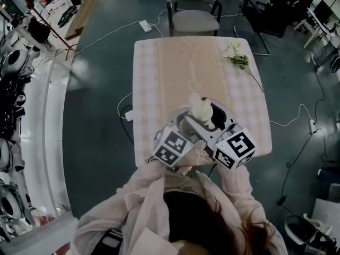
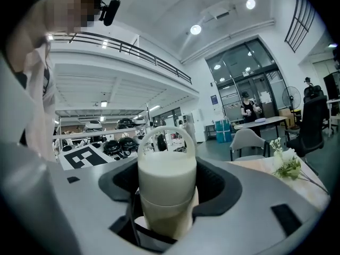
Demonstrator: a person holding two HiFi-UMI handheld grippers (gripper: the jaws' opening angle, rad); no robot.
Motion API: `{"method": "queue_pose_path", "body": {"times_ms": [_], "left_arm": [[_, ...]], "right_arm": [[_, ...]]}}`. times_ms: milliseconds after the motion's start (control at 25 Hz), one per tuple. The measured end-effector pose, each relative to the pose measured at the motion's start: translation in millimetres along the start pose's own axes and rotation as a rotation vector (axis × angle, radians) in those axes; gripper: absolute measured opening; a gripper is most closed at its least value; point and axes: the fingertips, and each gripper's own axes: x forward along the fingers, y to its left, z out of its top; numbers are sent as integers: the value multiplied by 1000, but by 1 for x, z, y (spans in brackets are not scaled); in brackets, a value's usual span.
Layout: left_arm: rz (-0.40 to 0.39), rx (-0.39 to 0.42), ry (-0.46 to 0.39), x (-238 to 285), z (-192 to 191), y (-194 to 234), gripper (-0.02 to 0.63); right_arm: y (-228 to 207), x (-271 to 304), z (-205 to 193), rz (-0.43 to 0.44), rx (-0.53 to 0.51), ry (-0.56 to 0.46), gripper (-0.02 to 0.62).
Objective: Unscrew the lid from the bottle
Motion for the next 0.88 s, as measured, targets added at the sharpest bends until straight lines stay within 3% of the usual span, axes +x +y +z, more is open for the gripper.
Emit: {"method": "queue_pose_path", "body": {"times_ms": [320,480,720,880], "left_arm": [[-85,-5,-10,2,3,-7,314],[-141,34,-14,-2,3,-13,314],[-354,133,-2,-13,1,-35,316],[-455,165,22,-16,-7,-49,316]], "right_arm": [[7,0,3,88,-65,-5,308],[17,-3,3,171,-93,-19,308],[39,-17,3,389,-147,-14,310],[49,-24,-2,486,-142,-5,310]]}}
